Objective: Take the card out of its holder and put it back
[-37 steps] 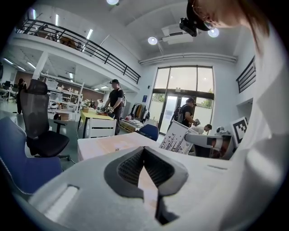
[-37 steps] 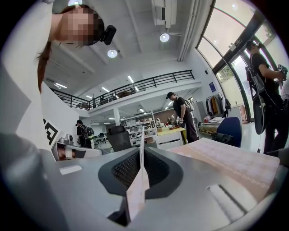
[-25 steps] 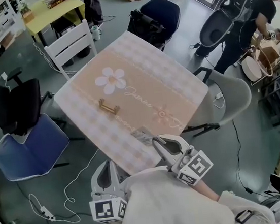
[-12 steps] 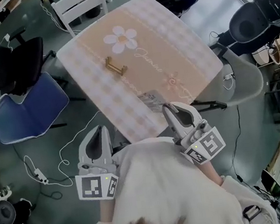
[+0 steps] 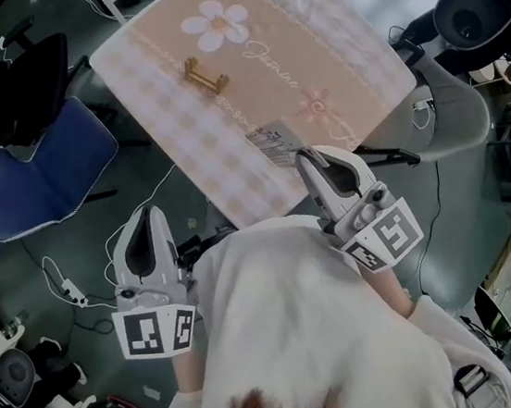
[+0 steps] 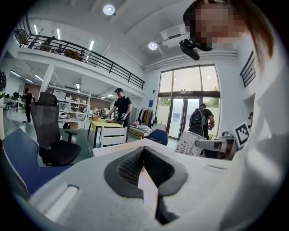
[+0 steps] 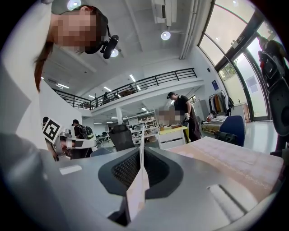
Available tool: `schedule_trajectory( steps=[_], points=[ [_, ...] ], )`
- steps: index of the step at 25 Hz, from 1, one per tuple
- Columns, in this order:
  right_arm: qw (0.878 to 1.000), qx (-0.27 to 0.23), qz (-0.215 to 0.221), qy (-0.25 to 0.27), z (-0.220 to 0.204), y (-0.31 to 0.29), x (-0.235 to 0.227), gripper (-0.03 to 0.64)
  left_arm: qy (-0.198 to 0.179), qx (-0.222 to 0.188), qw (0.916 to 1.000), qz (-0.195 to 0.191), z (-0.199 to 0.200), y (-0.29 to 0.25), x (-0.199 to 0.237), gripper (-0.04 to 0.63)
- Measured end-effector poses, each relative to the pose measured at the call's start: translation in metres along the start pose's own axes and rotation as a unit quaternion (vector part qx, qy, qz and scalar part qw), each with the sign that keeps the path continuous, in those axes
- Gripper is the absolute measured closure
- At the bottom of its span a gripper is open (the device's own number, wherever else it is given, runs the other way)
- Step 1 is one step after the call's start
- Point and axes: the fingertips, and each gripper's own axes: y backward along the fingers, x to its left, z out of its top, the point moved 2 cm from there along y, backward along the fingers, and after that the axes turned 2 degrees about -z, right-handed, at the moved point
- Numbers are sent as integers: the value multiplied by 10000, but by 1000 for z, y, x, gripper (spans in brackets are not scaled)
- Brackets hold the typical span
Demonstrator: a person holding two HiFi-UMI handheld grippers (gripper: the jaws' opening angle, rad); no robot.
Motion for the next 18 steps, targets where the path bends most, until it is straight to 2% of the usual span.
schedule_trajectory(
  steps=[8, 18],
  points=[
    [10000, -12, -57, -37, 0, 3, -8, 598, 12, -16, 9999, -172, 1, -12, -15, 595],
    [9999, -39, -110, -71, -4, 7, -11, 598, 31, 11, 10000, -31, -6, -8, -13, 595]
  ],
)
